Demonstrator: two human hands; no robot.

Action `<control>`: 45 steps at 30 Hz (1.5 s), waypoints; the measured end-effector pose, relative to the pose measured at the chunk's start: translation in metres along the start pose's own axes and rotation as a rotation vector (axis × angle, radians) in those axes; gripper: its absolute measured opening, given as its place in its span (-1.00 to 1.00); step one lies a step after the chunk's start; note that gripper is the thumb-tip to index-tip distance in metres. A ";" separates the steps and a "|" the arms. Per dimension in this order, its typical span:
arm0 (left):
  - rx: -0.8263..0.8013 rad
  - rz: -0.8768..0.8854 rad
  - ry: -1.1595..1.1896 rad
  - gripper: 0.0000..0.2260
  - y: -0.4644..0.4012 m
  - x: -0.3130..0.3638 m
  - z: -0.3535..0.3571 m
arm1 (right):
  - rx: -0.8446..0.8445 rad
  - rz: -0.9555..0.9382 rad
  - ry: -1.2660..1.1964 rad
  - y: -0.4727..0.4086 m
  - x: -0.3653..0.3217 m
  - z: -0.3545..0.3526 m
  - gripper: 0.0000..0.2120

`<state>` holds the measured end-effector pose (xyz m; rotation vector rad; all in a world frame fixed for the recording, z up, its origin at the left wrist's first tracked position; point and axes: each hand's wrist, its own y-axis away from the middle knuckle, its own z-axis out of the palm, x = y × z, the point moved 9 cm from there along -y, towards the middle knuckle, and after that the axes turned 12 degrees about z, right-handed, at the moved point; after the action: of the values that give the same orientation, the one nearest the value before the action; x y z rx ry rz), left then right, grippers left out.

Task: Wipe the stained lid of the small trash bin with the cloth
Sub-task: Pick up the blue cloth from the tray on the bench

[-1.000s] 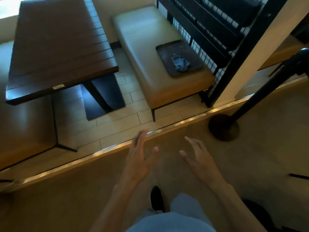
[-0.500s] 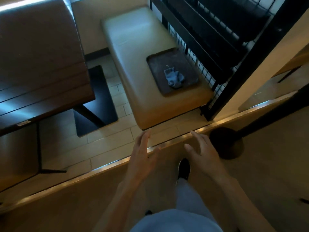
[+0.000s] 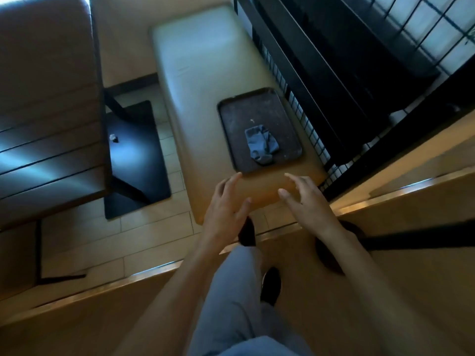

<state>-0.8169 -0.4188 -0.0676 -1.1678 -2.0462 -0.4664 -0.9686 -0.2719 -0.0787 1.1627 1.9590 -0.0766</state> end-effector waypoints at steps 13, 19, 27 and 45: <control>-0.120 -0.002 -0.099 -0.46 -0.262 -0.086 0.044 | -0.013 0.108 0.022 -0.256 -0.009 0.018 -0.54; -0.240 -0.081 -0.175 -0.47 -0.345 -0.165 0.092 | -0.042 0.166 0.028 -0.373 -0.001 0.050 -0.58; -0.387 -0.233 -0.224 -0.52 -0.398 -0.264 0.157 | -0.143 0.136 0.284 -0.473 0.024 0.112 -0.50; -0.308 -0.181 -0.158 -0.72 -0.370 -0.240 0.165 | -0.189 0.067 0.315 -0.451 0.022 0.127 -0.79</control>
<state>-1.1207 -0.6518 -0.3413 -1.2339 -2.2858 -0.8250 -1.2323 -0.5679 -0.3290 1.1677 2.1420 0.3395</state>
